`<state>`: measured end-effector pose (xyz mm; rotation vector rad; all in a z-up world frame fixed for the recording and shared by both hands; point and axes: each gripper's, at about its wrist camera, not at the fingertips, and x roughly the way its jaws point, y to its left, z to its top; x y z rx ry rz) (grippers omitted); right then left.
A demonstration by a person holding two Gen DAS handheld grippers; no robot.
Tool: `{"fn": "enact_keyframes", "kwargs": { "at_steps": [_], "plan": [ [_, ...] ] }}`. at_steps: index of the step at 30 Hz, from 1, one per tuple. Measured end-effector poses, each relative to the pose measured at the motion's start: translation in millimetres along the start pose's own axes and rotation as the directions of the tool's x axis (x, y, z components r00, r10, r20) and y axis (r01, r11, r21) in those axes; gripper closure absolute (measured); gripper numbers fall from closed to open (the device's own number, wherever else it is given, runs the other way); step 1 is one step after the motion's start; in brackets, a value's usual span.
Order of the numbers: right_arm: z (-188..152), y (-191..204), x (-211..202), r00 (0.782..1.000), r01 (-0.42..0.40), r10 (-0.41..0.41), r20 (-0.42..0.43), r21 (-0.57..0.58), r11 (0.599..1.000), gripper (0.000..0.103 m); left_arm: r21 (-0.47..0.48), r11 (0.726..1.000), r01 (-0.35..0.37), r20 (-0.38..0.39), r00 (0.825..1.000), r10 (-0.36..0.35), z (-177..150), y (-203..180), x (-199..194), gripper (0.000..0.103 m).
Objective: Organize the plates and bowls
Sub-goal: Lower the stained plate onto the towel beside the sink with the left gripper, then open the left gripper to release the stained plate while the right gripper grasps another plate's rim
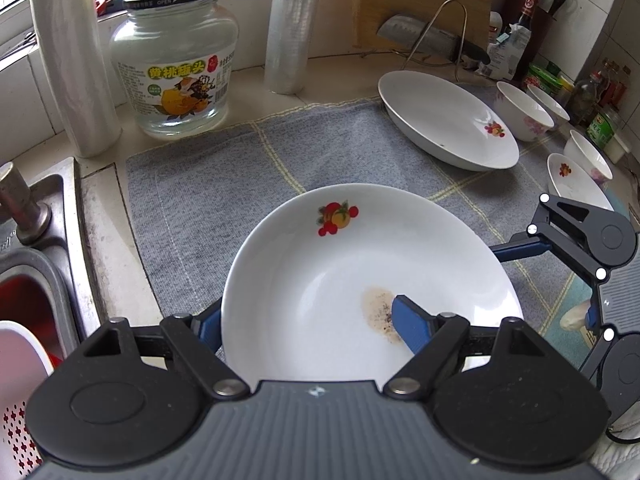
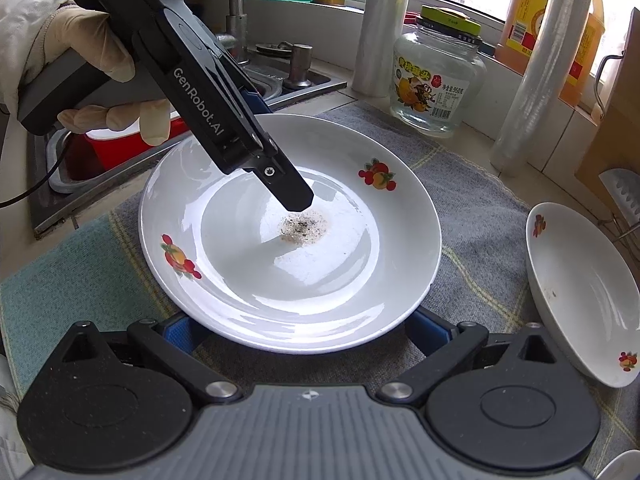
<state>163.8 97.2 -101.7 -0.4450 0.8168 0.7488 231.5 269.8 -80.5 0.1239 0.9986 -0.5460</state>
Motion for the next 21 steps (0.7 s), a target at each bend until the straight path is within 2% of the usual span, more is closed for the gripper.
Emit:
{"fn": "enact_keyframes", "kwargs": {
  "at_steps": [5, 10, 13, 17, 21],
  "plan": [
    [0, 8, 0, 1.0, 0.022, -0.022, -0.001, -0.041, 0.999, 0.0, 0.007, 0.999, -0.039, 0.035, 0.999, 0.038, -9, -4, -3, 0.019],
    [-3, 2, -11, 1.0, 0.004, -0.004, 0.002, 0.002, 1.0, 0.0, 0.028, 0.995, -0.093, 0.092, 0.992, 0.09, -13, -17, -23, 0.012],
    [-6, 1, -21, 1.0, 0.024, -0.024, 0.001, 0.023, 0.999, 0.0, 0.033, 0.995, -0.093, 0.14, 0.986, 0.087, -17, -29, -39, 0.01],
    [-11, -3, -38, 0.999, 0.042, -0.043, 0.005, 0.08, 0.996, 0.0, 0.048, 0.992, -0.113, 0.193, 0.976, 0.102, -23, -54, -57, 0.01],
    [-18, -10, -57, 0.995, 0.102, -0.104, 0.004, 0.156, 0.982, 0.0, 0.09, 0.987, -0.137, 0.265, 0.958, 0.109, -30, -93, -71, 0.009]
  ]
}}
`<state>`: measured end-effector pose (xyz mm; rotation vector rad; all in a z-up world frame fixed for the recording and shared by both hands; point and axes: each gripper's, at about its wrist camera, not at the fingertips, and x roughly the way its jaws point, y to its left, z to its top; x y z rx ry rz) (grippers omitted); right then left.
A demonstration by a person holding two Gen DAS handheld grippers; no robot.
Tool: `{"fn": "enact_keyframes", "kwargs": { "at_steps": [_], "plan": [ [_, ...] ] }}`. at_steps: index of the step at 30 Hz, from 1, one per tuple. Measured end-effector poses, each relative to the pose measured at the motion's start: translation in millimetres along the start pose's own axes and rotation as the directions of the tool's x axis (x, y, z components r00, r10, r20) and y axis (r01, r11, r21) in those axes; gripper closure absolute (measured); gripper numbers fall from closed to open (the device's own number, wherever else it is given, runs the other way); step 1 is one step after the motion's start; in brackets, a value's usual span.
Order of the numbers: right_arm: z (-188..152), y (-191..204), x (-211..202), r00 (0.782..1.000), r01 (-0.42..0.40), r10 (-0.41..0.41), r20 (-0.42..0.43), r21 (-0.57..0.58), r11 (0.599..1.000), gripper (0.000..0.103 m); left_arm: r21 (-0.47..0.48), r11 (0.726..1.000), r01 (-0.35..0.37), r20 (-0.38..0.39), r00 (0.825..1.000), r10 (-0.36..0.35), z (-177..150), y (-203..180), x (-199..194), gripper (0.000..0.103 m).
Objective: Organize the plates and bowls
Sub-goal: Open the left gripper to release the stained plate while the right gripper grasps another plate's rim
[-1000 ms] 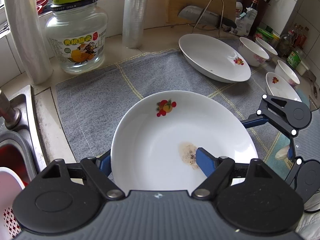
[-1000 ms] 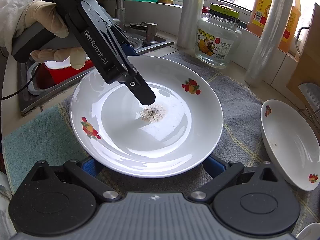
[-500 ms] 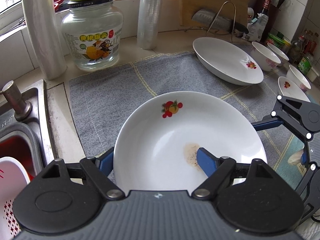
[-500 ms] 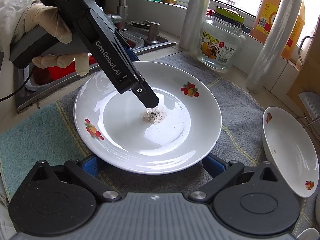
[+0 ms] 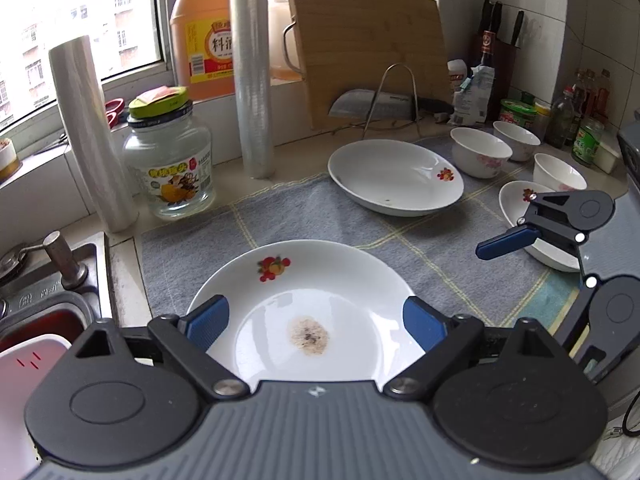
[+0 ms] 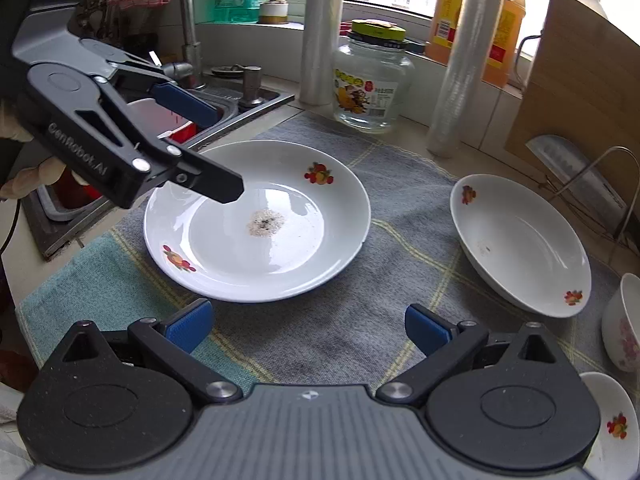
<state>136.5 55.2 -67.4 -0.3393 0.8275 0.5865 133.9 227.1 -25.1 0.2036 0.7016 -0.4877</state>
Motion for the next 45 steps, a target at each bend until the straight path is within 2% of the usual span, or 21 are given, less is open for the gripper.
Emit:
{"fn": "enact_keyframes", "kwargs": {
  "at_steps": [2, 7, 13, 18, 21, 25, 30, 36, 38, 39, 45],
  "plan": [
    [-7, -10, -10, 1.0, 0.031, -0.031, 0.0, 0.056, 0.998, 0.0, 0.017, 1.0, 0.012, 0.018, 1.0, -0.012, 1, -18, -2, 0.009],
    [-34, -40, -42, 0.99, 0.138, -0.137, -0.021, 0.208, 0.968, 0.0, 0.082, 0.99, 0.118, 0.026, 0.992, -0.12, 7, -67, 10, 0.009],
    [-82, -92, -86, 0.96, 0.279, -0.271, -0.076, 0.374, 0.884, 0.0, 0.165, 0.955, 0.247, -0.022, 0.969, -0.247, 25, -130, 38, 0.009],
    [-118, -140, -113, 0.945, 0.322, -0.309, -0.105, 0.457, 0.829, 0.0, 0.185, 0.938, 0.294, -0.07, 0.956, -0.286, 35, -176, 64, 0.009],
    [-136, -167, -120, 0.951, 0.305, -0.288, -0.111, 0.483, 0.821, 0.0, 0.19, 0.939, 0.287, -0.102, 0.957, -0.272, 37, -197, 77, 0.009],
    [-152, -199, -118, 0.97, 0.244, -0.217, -0.112, 0.486, 0.839, 0.0, 0.161, 0.952, 0.262, -0.124, 0.962, -0.244, 38, -215, 88, 0.009],
    [-159, -226, -99, 0.993, 0.114, -0.083, -0.085, 0.484, 0.867, 0.0, 0.177, 0.961, 0.211, -0.168, 0.969, -0.182, 34, -232, 100, 0.009],
    [-152, -235, -80, 0.997, 0.027, 0.01, -0.075, 0.468, 0.883, 0.0, 0.186, 0.96, 0.21, -0.201, 0.964, -0.172, 32, -240, 108, 0.009],
    [-148, -235, -76, 0.997, 0.016, 0.019, -0.073, 0.457, 0.889, 0.0, 0.196, 0.956, 0.216, -0.203, 0.963, -0.176, 33, -239, 111, 0.006],
    [-147, -234, -75, 0.997, 0.013, 0.023, -0.073, 0.458, 0.889, 0.0, 0.201, 0.954, 0.222, -0.21, 0.961, -0.179, 33, -238, 113, 0.0],
    [-136, -228, -68, 0.993, 0.068, -0.009, -0.12, 0.49, 0.869, 0.0, 0.25, 0.926, 0.282, -0.213, 0.949, -0.232, 36, -229, 117, 0.0]
  ]
}}
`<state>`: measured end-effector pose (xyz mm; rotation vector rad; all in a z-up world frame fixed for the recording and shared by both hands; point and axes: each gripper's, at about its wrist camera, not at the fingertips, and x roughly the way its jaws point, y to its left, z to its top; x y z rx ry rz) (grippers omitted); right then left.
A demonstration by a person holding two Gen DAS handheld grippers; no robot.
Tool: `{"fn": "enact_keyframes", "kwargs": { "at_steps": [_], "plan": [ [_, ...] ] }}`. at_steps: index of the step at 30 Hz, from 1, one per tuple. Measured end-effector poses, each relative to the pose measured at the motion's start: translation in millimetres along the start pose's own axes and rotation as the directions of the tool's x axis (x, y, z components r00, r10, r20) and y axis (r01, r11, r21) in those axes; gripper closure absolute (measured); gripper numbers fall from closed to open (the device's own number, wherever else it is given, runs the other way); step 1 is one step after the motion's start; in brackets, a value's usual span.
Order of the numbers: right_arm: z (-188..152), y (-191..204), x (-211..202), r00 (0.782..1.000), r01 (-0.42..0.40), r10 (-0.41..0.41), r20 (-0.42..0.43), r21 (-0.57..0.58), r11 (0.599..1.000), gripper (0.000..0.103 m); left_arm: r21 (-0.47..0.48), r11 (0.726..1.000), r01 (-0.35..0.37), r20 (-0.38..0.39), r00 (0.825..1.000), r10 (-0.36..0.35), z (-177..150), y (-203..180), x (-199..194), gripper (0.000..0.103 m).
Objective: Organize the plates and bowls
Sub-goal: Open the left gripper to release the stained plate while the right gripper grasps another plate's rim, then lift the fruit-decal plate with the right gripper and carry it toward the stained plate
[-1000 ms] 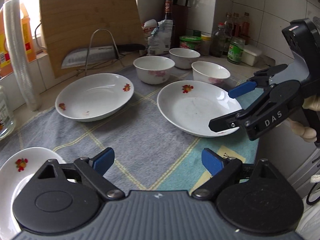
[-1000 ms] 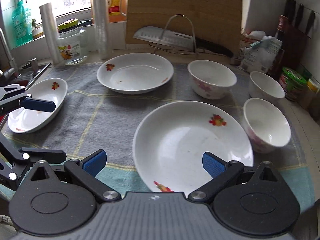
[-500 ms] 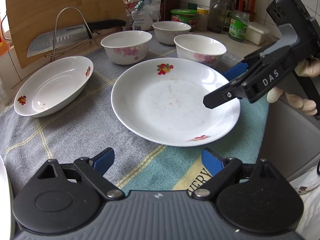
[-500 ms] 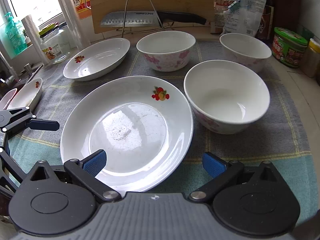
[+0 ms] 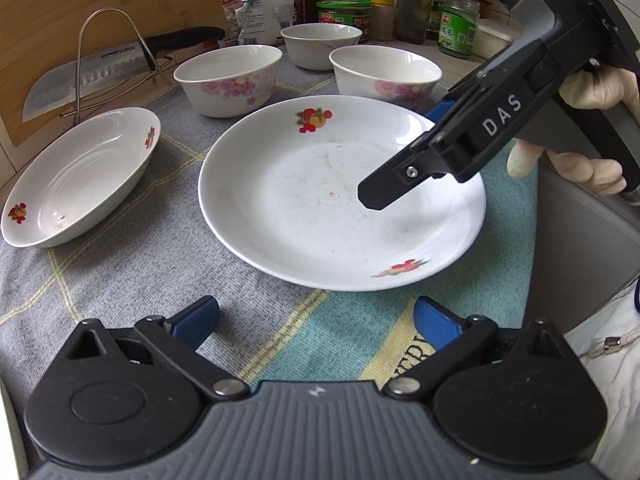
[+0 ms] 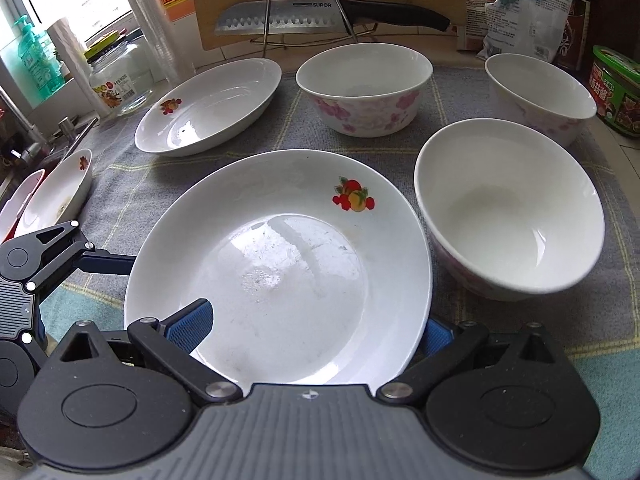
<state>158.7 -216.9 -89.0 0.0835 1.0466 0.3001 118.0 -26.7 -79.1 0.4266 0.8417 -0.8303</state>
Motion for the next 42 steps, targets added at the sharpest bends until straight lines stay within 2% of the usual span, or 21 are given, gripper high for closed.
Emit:
{"fn": "enact_keyframes", "kwargs": {
  "at_steps": [7, 12, 22, 26, 33, 42],
  "plan": [
    [7, 14, 2, 0.999, -0.05, 0.051, -0.018, 0.039, 0.998, 0.0, 0.081, 0.994, 0.069, 0.006, 0.998, -0.07, -2, 10, -2, 0.0],
    [7, 20, 8, 0.999, -0.032, 0.033, -0.025, 0.043, 0.999, 0.0, 0.117, 0.988, 0.099, 0.045, 0.993, -0.105, -10, 15, -5, 0.001],
    [8, 19, 10, 1.0, -0.022, 0.023, -0.018, 0.069, 0.997, 0.0, 0.134, 0.985, 0.11, 0.108, 0.986, -0.125, -19, 17, -10, 0.0],
    [8, 17, 10, 1.0, -0.024, 0.026, -0.012, 0.098, 0.995, 0.0, 0.141, 0.983, 0.115, 0.109, 0.985, -0.13, -17, 18, -9, 0.0],
    [5, 29, 14, 0.999, 0.036, -0.036, -0.016, 0.008, 0.999, 0.0, 0.138, 0.984, 0.111, 0.138, 0.982, -0.13, -18, 20, -8, 0.0],
    [13, 20, 13, 0.999, -0.01, 0.01, -0.042, 0.02, 1.0, 0.0, 0.134, 0.986, 0.103, 0.154, 0.98, -0.123, -15, 21, -5, 0.0]
  ]
}}
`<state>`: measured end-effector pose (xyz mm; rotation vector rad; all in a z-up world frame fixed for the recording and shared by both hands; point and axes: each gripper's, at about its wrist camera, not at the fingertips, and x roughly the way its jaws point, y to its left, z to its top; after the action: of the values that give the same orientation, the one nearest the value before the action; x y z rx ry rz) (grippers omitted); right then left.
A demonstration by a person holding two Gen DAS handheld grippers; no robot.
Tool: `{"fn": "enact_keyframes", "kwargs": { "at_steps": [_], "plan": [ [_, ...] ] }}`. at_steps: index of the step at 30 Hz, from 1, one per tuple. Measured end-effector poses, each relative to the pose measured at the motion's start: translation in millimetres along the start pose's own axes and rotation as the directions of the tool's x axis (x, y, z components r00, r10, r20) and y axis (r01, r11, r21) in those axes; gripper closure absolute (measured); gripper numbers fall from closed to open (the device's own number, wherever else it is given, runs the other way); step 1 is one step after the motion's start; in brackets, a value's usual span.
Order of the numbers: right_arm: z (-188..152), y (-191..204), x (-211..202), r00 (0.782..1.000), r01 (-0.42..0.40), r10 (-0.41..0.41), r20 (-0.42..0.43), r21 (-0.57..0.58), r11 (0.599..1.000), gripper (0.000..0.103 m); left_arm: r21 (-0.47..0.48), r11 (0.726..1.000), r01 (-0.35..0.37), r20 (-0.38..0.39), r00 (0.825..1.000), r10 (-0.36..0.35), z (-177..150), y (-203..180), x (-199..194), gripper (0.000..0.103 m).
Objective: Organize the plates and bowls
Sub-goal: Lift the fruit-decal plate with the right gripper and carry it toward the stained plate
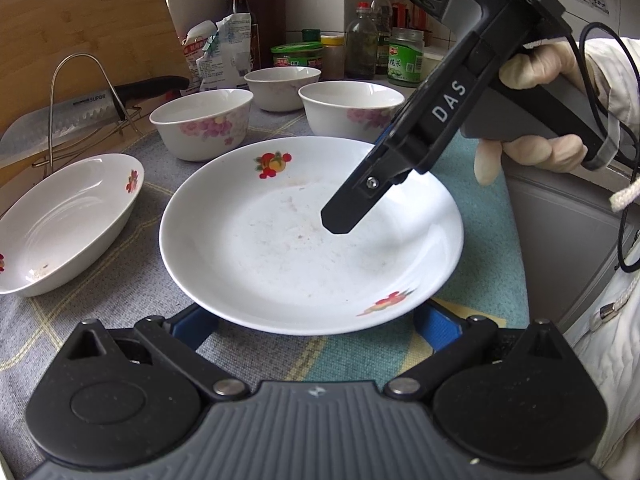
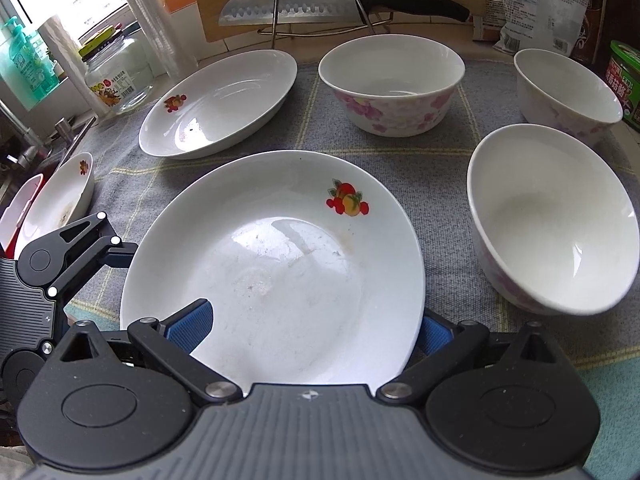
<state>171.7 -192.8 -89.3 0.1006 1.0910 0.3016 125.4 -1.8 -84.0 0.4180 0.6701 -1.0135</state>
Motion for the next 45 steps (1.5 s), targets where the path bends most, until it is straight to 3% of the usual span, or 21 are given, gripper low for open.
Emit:
{"fn": "enact_keyframes", "kwargs": {
  "at_steps": [11, 25, 34, 45],
  "plan": [
    [8, -13, -1, 0.996, -0.089, 0.089, 0.008, 0.056, 0.994, 0.0, 0.0, 1.0, -0.001, 0.004, 1.0, 0.001, 1, 2, 1, 0.0],
    [6, -10, -2, 0.992, -0.124, 0.127, -0.022, 0.112, 0.986, 0.0, 0.045, 0.998, 0.038, -0.039, 0.999, -0.036, 4, 9, -2, 0.0],
    [6, -16, 1, 0.99, -0.137, 0.128, 0.067, 0.165, 0.977, 0.0, 0.084, 0.995, 0.061, -0.054, 0.997, -0.057, 5, 12, -3, 0.0],
    [9, -12, 2, 0.993, -0.116, 0.112, 0.038, 0.137, 0.984, 0.0, 0.104, 0.991, 0.089, -0.068, 0.994, -0.082, 7, 16, -2, 0.0]
  ]
}}
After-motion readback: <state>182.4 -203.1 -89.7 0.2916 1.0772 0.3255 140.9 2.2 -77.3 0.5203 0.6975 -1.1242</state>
